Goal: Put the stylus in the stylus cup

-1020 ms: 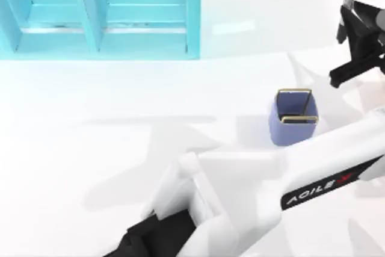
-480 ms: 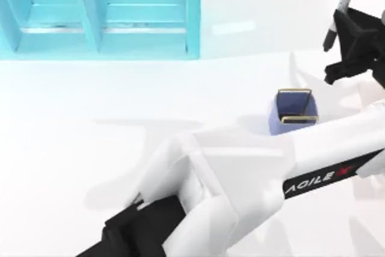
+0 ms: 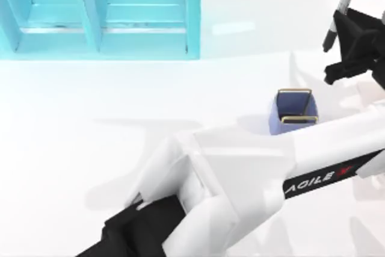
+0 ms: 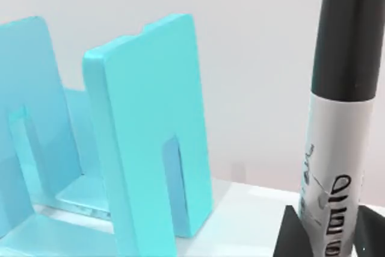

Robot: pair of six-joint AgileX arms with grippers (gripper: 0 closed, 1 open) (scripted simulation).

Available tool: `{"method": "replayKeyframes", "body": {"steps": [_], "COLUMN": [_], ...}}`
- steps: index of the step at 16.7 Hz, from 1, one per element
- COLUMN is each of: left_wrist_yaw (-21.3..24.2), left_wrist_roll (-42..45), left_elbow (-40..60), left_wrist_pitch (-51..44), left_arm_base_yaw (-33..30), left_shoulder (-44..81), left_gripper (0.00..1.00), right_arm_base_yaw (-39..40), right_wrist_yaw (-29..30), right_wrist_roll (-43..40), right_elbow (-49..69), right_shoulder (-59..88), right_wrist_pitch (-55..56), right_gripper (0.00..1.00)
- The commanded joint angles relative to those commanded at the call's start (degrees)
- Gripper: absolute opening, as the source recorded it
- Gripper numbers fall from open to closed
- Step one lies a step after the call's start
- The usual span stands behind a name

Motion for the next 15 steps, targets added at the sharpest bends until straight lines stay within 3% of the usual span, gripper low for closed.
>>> {"method": "replayKeyframes", "body": {"steps": [9, 15], "left_wrist_yaw": [0.00, 0.00], "left_wrist_roll": [0.00, 0.00], "left_elbow": [0.00, 0.00], "left_wrist_pitch": [0.00, 0.00], "left_arm_base_yaw": [0.00, 0.00], "left_shoulder": [0.00, 0.00], "left_gripper": [0.98, 1.00], "right_arm_base_yaw": [0.00, 0.00], "right_wrist_yaw": [0.00, 0.00], "right_wrist_roll": [0.00, 0.00], "right_elbow": [0.00, 0.00], "right_shoulder": [0.00, 0.00], "right_wrist_pitch": [0.00, 0.00], "right_gripper": [1.00, 1.00]}}
